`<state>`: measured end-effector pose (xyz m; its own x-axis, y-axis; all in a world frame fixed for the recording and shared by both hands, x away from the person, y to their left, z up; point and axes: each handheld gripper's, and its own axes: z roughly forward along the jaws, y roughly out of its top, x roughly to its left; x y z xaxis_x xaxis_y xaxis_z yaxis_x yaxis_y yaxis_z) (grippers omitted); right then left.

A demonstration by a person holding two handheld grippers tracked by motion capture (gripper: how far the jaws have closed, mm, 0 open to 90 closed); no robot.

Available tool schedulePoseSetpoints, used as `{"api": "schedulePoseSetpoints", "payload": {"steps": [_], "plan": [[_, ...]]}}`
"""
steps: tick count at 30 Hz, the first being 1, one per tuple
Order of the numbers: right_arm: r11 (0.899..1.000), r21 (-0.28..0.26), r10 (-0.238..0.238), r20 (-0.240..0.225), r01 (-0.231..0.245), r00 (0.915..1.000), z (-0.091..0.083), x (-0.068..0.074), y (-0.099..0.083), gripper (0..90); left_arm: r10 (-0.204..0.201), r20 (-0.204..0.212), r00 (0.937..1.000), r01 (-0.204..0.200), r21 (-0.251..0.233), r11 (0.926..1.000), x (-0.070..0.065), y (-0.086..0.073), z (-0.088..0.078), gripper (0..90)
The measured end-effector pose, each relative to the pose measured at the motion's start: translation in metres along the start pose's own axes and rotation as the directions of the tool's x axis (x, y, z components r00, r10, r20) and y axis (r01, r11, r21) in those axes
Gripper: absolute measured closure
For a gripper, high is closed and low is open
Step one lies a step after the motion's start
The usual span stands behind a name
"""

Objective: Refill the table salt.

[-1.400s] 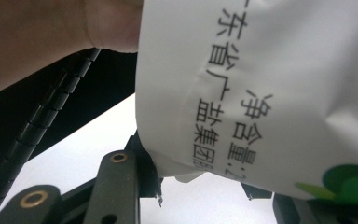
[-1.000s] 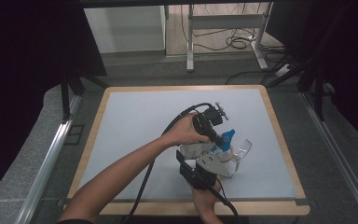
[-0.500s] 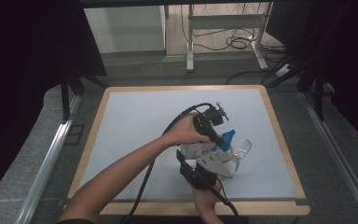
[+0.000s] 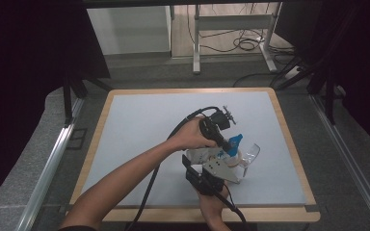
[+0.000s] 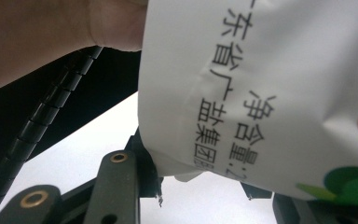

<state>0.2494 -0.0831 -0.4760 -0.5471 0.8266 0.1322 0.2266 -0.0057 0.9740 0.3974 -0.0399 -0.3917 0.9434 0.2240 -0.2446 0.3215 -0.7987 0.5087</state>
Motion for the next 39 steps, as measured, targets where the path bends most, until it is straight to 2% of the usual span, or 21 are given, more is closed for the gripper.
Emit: {"api": "schedulePoseSetpoints", "payload": {"steps": [39], "plan": [[1.000,-0.010,0.005,0.003,-0.005,1.0000,-0.0041,-0.0016,0.0021,57.5,0.009,0.001,1.0000,-0.009,0.013,0.9999,-0.0039,0.0053,0.0007,90.0]]}}
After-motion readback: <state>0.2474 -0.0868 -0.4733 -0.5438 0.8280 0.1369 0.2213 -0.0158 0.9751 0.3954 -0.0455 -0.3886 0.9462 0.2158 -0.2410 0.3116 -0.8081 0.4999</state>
